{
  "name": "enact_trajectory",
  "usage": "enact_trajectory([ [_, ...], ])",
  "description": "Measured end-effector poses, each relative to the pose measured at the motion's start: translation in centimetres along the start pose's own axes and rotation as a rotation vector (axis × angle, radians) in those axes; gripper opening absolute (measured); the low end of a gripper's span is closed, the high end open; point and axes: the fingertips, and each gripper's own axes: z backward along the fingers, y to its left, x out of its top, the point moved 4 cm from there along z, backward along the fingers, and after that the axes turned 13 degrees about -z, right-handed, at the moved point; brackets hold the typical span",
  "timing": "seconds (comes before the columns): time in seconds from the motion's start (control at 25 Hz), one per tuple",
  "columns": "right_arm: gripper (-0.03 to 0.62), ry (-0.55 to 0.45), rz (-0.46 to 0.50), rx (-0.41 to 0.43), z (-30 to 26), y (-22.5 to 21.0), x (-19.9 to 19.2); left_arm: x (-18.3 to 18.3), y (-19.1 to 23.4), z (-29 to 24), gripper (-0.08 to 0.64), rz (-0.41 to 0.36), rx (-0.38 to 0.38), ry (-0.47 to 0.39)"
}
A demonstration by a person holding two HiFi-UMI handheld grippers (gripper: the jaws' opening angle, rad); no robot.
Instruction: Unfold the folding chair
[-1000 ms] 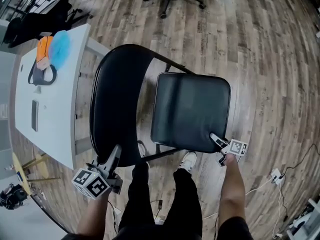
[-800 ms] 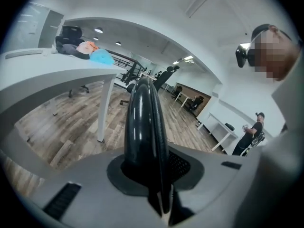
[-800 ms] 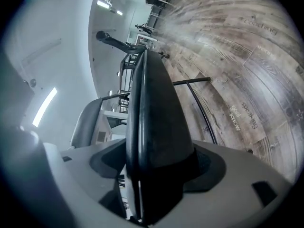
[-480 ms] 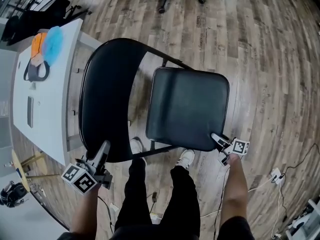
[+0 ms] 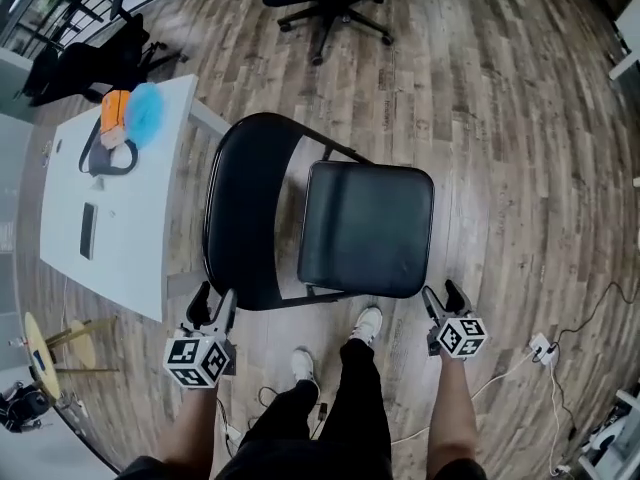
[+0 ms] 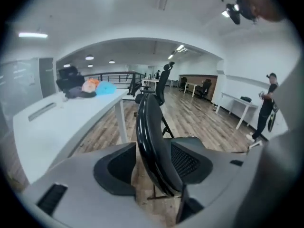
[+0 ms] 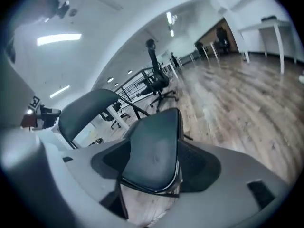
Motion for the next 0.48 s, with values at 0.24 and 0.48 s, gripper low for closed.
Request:
enact_trajectory([
  [0.24,0.155,-0.269,0.340,-0.050,10.0,19.3,2.9,1.3,-1.1,6.8,0.222,-0.062,-0.082,-0.142],
  [0.48,0.015,-0.550,0.574,-0.145,20.8,37.2,2.5,1.4,-2.6,16.3,0.005,-0.048,-0.228,-0.301],
])
